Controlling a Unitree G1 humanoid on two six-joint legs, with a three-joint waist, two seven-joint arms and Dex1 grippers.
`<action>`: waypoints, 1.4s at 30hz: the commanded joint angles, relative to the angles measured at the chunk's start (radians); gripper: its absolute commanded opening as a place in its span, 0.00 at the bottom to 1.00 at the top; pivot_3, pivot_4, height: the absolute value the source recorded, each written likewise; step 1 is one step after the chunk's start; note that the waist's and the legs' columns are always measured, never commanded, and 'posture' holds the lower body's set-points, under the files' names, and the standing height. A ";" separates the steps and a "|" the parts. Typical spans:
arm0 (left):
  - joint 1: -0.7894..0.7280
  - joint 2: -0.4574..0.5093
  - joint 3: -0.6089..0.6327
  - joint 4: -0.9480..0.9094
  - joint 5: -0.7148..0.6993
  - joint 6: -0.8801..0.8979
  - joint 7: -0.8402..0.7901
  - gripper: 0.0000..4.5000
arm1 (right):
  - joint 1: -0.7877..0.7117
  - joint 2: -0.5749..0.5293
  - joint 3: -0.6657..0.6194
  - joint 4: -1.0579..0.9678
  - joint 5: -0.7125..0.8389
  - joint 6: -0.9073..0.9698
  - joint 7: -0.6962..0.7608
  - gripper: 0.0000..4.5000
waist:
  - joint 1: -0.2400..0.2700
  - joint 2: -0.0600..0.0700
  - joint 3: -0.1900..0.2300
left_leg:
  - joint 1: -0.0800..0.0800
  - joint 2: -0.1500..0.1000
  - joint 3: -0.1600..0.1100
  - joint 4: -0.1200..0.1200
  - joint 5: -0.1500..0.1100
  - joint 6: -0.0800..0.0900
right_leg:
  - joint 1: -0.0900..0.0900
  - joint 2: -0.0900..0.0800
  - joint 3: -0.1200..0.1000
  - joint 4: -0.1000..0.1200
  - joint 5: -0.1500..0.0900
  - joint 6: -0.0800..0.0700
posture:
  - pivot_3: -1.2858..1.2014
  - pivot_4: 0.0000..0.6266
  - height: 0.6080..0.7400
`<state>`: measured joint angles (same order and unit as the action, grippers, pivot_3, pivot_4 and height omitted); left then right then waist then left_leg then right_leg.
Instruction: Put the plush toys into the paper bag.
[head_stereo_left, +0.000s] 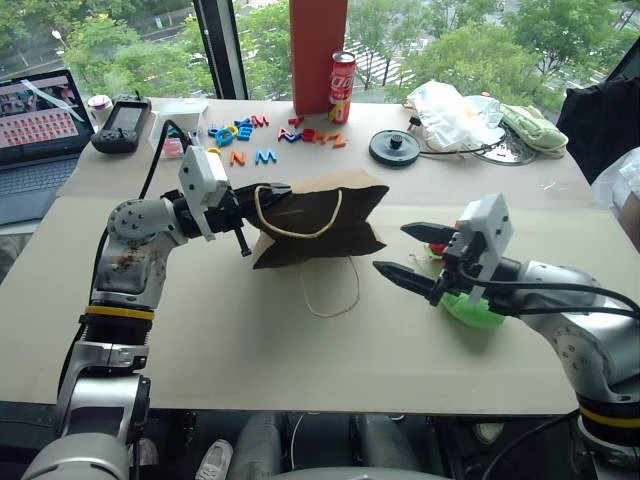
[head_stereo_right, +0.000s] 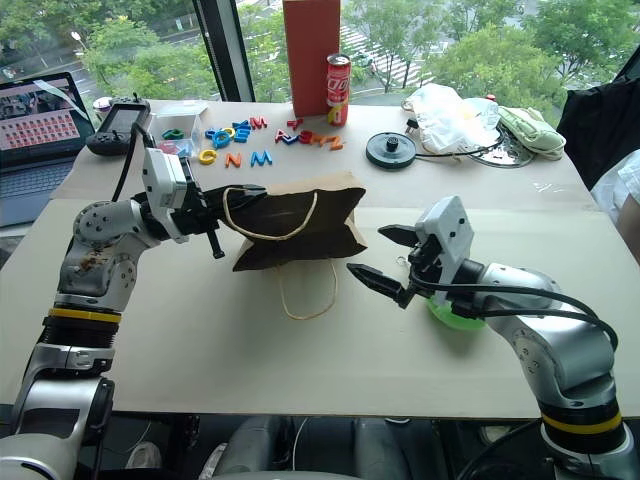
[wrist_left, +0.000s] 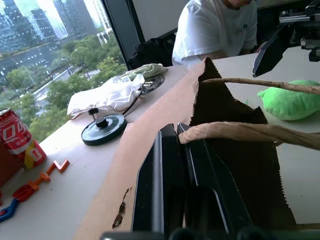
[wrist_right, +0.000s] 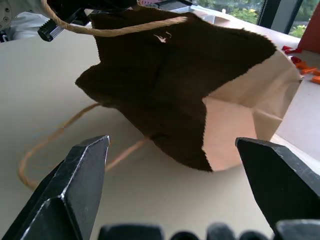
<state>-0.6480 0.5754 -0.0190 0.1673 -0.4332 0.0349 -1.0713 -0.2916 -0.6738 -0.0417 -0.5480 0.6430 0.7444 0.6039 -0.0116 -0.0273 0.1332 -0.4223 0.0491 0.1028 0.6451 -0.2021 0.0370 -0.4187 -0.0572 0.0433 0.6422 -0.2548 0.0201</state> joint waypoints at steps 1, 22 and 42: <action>0.004 -0.008 0.023 -0.056 -0.013 0.034 0.015 0.01 | -0.034 0.029 0.008 -0.019 -0.006 0.029 -0.050 1.00 | 0.000 0.000 0.000 | 0.000 0.000 0.000 0.000 0.000 0.000 | 0.000 0.000 0.000 0.000 0.000 0.000 | 0.52 0.24 0.99; -0.010 -0.063 -0.001 -0.067 0.030 0.058 0.026 0.00 | -0.162 0.302 0.336 0.147 -0.393 0.098 -0.466 0.01 | 0.001 0.000 0.000 | -0.001 -0.001 0.001 0.000 0.000 0.000 | -0.001 -0.001 0.000 0.001 0.000 0.000 | 0.52 0.24 0.99; -0.026 -0.109 0.071 -0.163 -0.069 0.282 0.130 0.00 | -0.125 0.375 0.520 0.348 -0.658 0.101 -0.415 0.01 | -0.003 0.000 -0.001 | 0.000 -0.001 -0.001 0.000 0.000 0.000 | 0.000 0.000 0.000 0.002 0.000 0.000 | 0.52 0.24 0.99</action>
<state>-0.6544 0.4624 0.0226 0.0529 -0.4775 0.3113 -0.9501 -0.4342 -0.3026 0.4704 -0.2240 0.0004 0.8387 0.1721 -0.0150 -0.0274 0.1322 -0.4220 0.0487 0.1021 0.6451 -0.2017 0.0364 -0.4190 -0.0574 0.0432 0.6439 -0.2547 0.0198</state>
